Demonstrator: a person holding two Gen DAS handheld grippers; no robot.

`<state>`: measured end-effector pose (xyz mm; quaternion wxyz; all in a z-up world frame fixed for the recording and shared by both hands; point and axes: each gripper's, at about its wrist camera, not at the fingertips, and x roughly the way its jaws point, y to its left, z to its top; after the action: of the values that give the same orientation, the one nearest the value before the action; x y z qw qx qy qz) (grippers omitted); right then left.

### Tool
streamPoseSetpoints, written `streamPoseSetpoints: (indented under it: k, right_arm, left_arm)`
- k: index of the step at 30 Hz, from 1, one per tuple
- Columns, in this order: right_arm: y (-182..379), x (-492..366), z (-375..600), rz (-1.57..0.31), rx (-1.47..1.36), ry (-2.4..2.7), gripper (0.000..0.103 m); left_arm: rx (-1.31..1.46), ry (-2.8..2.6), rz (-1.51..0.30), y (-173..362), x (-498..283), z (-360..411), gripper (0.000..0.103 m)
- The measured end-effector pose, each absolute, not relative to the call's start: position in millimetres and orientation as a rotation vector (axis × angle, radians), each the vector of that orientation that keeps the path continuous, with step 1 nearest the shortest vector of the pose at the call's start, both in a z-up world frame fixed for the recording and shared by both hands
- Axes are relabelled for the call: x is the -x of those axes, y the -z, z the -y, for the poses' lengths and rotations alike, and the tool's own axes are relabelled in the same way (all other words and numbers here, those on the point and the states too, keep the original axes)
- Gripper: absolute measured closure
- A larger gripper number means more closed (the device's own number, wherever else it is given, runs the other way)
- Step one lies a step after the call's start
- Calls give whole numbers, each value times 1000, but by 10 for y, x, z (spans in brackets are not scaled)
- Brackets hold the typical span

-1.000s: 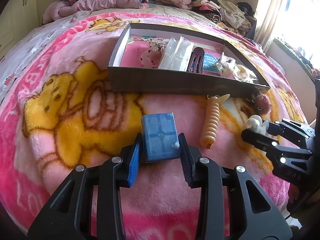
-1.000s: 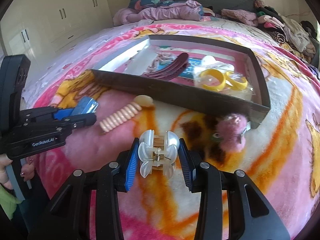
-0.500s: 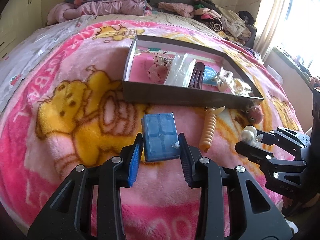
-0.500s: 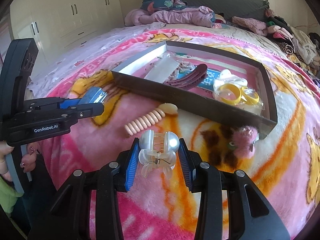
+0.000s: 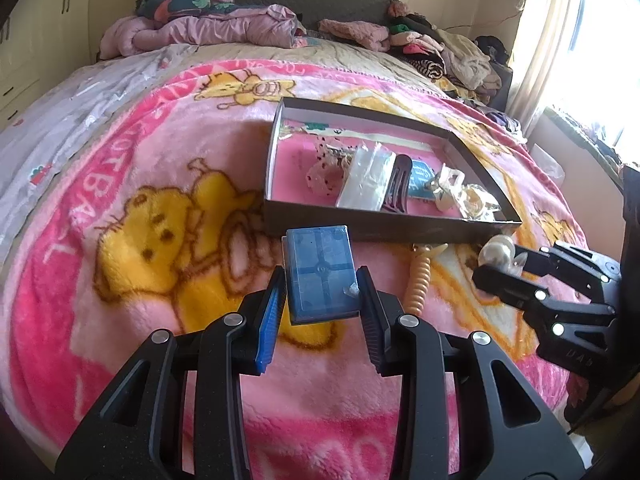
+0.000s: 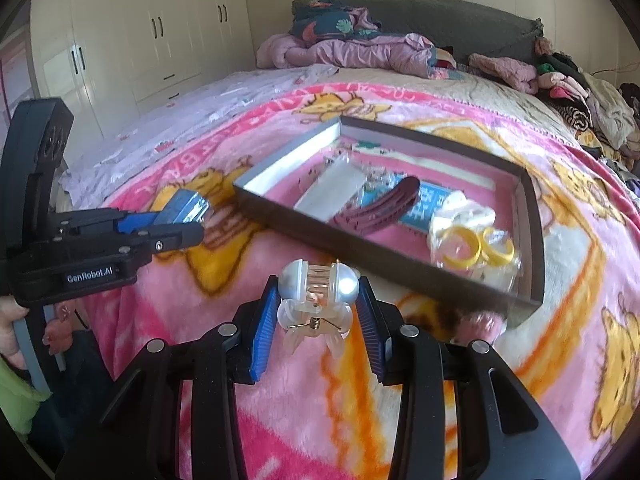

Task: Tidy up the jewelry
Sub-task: 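Carry the blue case into the box with left tool while right tool carries the claw clip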

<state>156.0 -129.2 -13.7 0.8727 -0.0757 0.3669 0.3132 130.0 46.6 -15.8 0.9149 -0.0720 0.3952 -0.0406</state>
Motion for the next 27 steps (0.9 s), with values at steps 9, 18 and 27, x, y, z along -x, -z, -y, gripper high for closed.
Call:
streamPoseSetpoints:
  k: [9, 18, 27]
  right_arm:
    - [-34, -1715, 1297, -733, 139, -637, 66]
    - [-135, -1848, 1347, -707, 122, -609, 66]
    - [-210, -2000, 1422, -685, 104, -577, 66]
  left_arm:
    - [138, 79, -798, 58, -1403, -486, 75]
    - [120, 82, -793, -23, -1544, -466, 75]
    - [97, 99, -788, -100, -1721, -394, 75]
